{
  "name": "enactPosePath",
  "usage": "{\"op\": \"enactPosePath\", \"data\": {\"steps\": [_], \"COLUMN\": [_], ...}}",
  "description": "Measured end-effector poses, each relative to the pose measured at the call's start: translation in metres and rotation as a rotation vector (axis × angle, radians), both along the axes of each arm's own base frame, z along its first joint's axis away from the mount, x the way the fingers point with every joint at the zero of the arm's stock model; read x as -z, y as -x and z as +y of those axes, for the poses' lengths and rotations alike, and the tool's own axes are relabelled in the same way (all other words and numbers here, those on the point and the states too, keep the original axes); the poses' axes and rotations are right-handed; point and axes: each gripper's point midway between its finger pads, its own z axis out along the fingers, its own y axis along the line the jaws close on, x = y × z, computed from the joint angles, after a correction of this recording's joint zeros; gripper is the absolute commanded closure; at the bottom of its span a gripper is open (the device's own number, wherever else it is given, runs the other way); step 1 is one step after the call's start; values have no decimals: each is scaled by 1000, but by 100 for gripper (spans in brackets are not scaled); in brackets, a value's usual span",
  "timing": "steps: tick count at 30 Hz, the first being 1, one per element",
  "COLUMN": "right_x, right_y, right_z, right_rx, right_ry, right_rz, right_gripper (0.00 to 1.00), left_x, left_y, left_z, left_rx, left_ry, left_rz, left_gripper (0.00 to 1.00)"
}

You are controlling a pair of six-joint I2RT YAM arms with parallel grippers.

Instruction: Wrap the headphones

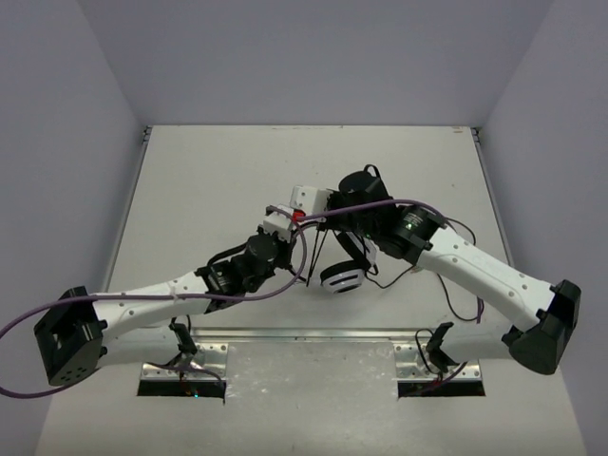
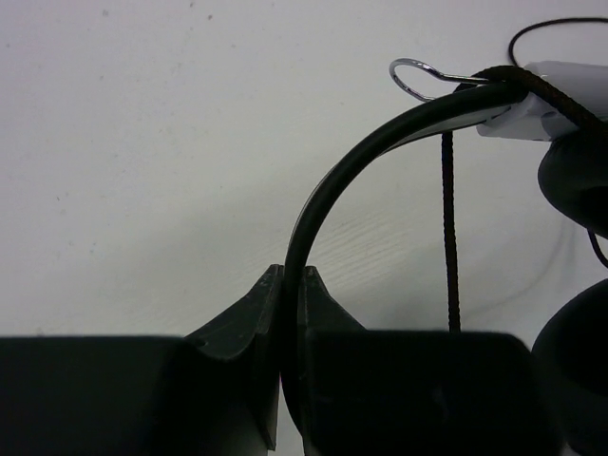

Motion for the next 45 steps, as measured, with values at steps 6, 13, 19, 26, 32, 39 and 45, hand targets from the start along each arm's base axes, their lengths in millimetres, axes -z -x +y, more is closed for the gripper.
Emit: {"op": "enactPosePath", "data": {"steps": [6,13,19,26,32,39,45], "right_x": [11,-6,-8,-41,-44,-57,-76], "right_y": [-38,-63,-75,-79,-85,-92,-80], "right_z": [-26,-47,-77,-81,-97,-114,-119], "right_rx": [123,222,336,365,400,483,501], "right_ry": [34,0,-32,-60,45,75,-3], "right_rz": [14,-60,-22,-64,-119,-180,-147], "right_gripper": [93,95,98,98,96,95,98], "left_x": [-46,-54,-63,-55,-59,-65,-59], "left_y": [14,27,29,20,19,14,6], "left_z": [3,1,12,6,7,19,37], "left_rx": [-18,-26,-113,-202,-220,-300,-382], "left_ry": [67,16,-33,-118,-103,-120,-133], "left_rz": [-117,-149,-175,-172,-181,-199,-184], "left_gripper": [100,100,100,100,100,100,100]}}
